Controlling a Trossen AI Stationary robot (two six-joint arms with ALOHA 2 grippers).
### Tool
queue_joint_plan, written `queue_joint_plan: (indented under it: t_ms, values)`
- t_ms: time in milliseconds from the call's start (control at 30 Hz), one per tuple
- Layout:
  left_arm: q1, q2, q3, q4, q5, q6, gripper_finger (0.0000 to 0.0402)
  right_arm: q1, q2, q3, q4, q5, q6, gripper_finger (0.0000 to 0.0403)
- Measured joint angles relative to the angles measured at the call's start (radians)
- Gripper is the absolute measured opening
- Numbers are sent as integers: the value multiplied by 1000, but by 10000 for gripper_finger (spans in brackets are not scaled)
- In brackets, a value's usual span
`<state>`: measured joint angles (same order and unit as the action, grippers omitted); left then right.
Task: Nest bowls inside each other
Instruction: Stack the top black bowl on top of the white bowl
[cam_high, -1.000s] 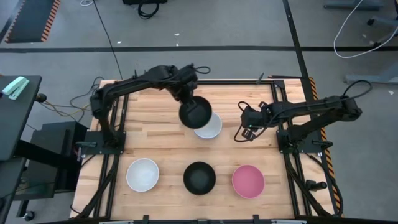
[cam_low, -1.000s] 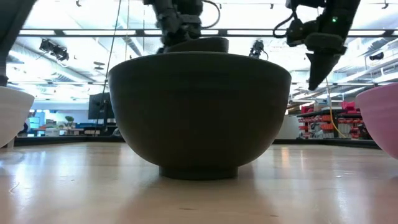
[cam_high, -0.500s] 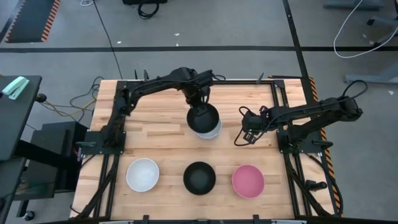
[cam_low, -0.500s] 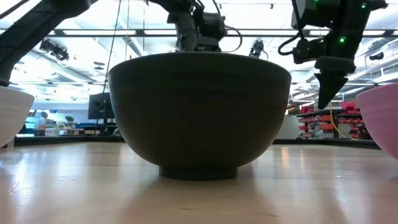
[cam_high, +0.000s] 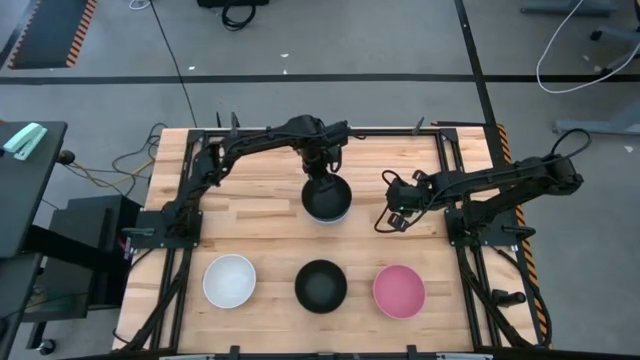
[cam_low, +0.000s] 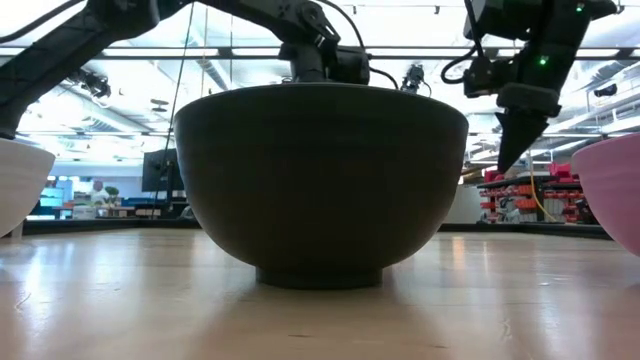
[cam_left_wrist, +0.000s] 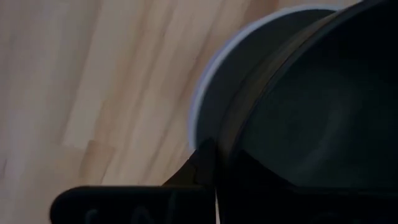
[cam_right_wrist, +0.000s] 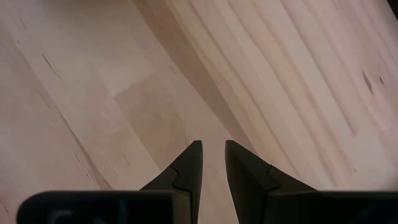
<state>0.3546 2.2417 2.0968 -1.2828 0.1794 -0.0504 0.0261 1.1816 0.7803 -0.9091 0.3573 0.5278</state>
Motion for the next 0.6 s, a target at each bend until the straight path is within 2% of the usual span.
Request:
queue_joint_plan:
  t_ms: [133, 600]
  values:
    - [-9, 0, 0, -4, 33, -12, 10, 0, 0, 0, 11, 0, -6, 77]
    - [5, 45, -3, -11, 30, -19, 18, 0, 0, 0, 19, 0, -8, 77]
